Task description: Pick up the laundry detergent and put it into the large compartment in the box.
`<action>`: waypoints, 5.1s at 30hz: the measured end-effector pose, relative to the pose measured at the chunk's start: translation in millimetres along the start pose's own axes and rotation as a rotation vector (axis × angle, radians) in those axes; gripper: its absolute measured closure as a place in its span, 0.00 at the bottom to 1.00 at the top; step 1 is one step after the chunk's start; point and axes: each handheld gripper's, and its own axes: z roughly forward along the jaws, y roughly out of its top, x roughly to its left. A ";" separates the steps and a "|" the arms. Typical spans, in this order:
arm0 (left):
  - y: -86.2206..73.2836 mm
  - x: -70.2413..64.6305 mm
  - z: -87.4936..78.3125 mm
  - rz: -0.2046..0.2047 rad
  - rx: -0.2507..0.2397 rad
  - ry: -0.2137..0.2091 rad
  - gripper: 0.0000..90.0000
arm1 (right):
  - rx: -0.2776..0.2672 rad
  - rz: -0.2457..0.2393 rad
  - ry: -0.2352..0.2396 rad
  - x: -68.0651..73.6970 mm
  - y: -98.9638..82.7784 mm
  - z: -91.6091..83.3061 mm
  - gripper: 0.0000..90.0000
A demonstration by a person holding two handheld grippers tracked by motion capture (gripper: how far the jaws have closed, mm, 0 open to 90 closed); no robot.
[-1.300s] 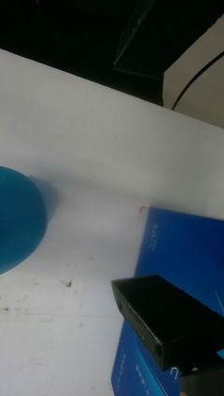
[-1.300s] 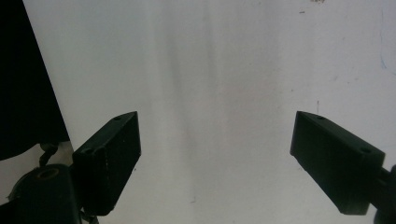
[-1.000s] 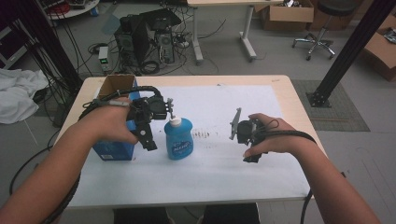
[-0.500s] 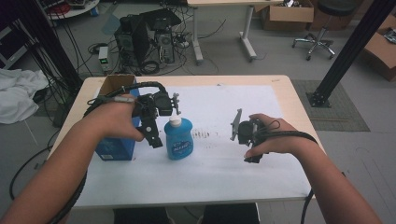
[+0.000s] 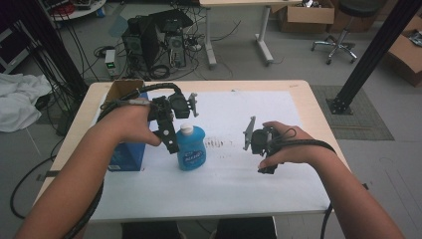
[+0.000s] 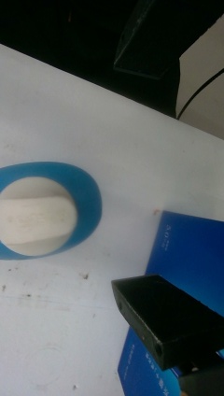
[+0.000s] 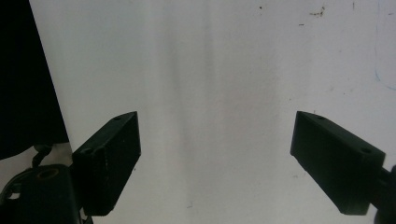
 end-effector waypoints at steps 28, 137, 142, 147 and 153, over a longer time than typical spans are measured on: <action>30.8 4.9 19.2 -0.002 0.014 -0.004 0.00 | -0.013 0.006 -0.003 4.8 -2.1 2.6 0.18; 47.6 10.2 64.1 -0.099 0.004 0.061 0.42 | 0.001 0.007 -0.001 4.7 -1.5 15.6 0.18; 47.1 11.8 63.8 -0.096 0.005 0.053 0.43 | 0.002 0.007 -0.003 5.6 -2.2 15.5 0.18; 48.5 10.5 63.5 -0.061 0.013 0.055 0.43 | 0.001 0.012 -0.005 6.6 -4.7 15.3 0.18; 51.4 6.1 62.2 -0.035 0.041 0.072 0.43 | -0.001 0.020 -0.006 6.6 -6.6 14.9 0.18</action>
